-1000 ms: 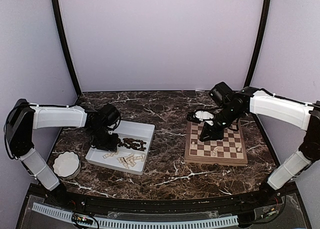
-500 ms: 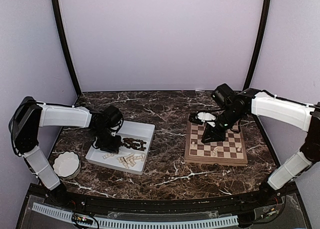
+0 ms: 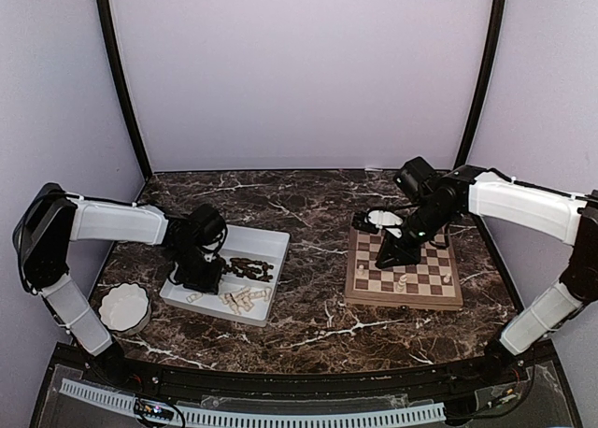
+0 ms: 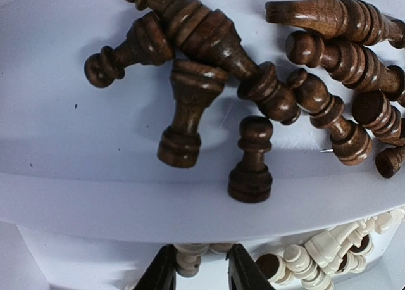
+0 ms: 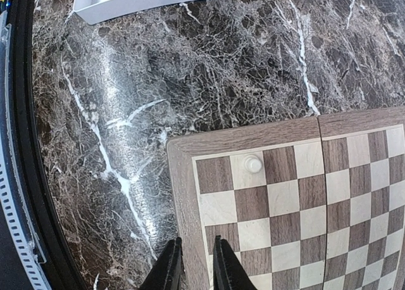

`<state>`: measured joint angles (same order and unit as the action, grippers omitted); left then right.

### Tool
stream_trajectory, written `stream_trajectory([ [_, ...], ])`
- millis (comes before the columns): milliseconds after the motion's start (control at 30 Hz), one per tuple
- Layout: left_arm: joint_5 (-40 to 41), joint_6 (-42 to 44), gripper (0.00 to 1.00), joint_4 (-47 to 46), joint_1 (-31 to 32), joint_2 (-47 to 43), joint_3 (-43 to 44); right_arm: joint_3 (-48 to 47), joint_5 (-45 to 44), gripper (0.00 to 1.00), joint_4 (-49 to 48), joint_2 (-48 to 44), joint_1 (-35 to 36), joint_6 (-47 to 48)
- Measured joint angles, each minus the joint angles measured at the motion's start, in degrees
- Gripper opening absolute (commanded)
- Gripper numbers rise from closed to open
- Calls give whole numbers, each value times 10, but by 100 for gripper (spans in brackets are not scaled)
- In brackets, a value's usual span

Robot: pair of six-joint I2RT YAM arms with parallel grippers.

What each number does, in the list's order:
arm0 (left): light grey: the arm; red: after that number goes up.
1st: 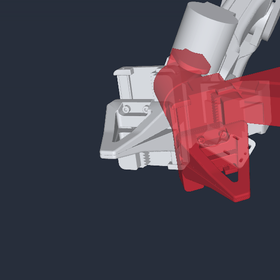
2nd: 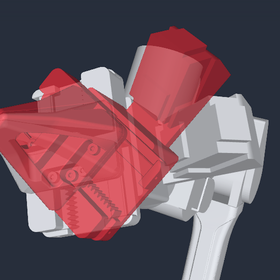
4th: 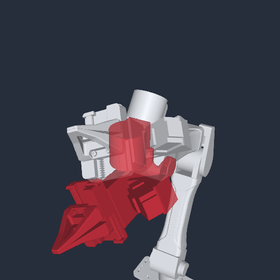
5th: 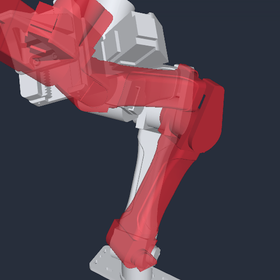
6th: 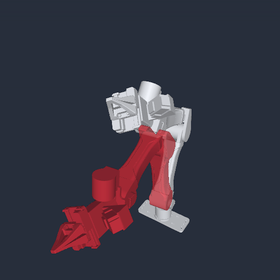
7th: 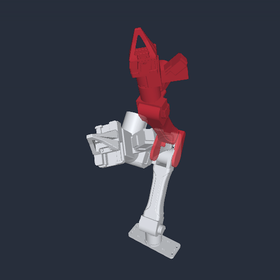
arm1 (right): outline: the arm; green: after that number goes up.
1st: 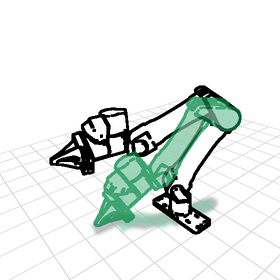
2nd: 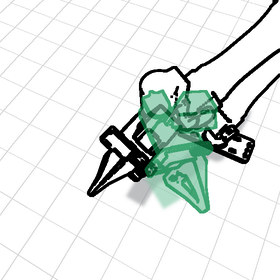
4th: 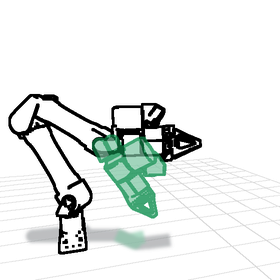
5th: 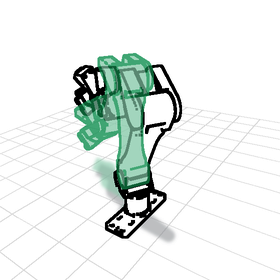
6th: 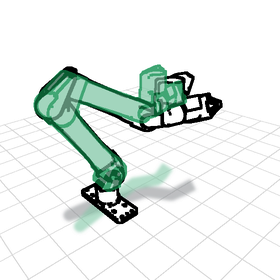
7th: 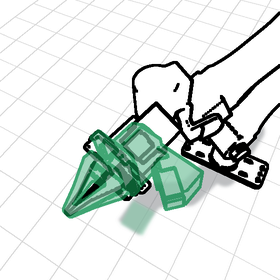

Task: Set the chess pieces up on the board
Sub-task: Pick up the pawn from the storage box, then pass from the left arm to the right

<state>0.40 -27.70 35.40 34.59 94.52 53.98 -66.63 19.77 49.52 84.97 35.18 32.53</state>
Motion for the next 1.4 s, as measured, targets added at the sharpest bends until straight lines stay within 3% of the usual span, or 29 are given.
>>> stream_trajectory([
  [333, 2, 1, 11, -1, 0, 1, 1, 0, 0, 19, 1, 7, 0, 0],
  [633, -10, 20, 4, 30, 0, -50, 4, -16, 11, 19, 12, 10, 0, 2],
  [967, -181, 92, 4, -57, 9, -252, -42, -78, 72, 18, 14, 45, 0, 0],
  [1233, -342, 85, 5, -156, 17, -205, -47, -134, 89, 20, 10, 49, 17, 18],
  [1400, -465, 63, 6, -224, 29, -137, -46, -145, 41, 26, 12, 52, 88, 61],
])
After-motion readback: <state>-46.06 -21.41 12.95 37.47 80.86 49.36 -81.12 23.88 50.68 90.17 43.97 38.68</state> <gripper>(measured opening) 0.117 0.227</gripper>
